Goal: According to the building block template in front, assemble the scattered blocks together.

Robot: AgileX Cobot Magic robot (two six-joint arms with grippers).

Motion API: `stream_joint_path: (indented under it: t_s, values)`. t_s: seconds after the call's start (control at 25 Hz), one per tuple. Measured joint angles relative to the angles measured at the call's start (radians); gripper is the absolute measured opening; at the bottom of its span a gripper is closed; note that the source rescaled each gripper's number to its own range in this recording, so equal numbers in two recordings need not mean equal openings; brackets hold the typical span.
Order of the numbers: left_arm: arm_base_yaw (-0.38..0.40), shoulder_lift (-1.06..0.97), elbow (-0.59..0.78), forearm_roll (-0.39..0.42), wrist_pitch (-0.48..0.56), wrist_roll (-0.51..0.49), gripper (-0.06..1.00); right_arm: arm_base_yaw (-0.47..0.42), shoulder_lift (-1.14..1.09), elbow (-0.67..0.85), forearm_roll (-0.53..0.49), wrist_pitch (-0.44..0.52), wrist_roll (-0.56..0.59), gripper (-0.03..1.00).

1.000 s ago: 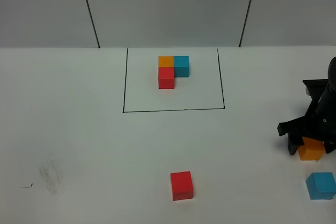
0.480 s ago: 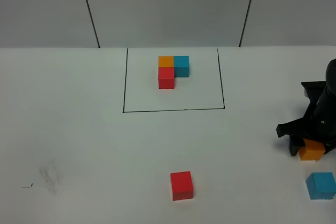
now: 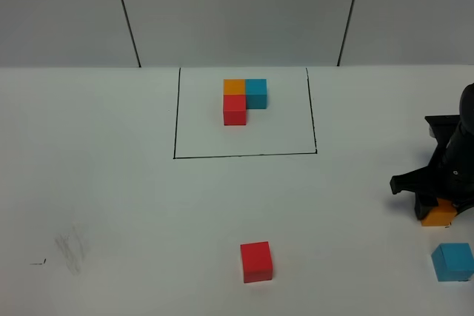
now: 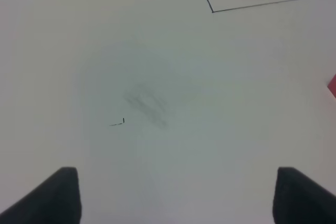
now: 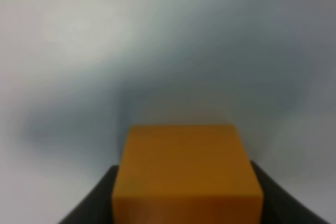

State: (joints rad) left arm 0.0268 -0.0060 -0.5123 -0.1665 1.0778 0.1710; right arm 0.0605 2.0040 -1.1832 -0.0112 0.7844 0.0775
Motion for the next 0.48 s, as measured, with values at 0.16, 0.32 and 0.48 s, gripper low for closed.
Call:
stream_joint_path:
  t_s: [0.16, 0.32, 0.48]
  values:
    - [0.0, 0.0, 0.0, 0.0, 0.0, 0.0, 0.99, 0.0, 0.0, 0.0, -0.019, -0.002, 0.0, 0.0]
    - [0.0, 0.0, 0.0, 0.0, 0.0, 0.0, 0.99, 0.0, 0.0, 0.0, -0.05, -0.002, 0.0, 0.0]
    - [0.0, 0.0, 0.0, 0.0, 0.0, 0.0, 0.99, 0.0, 0.0, 0.0, -0.054, -0.002, 0.0, 0.0]
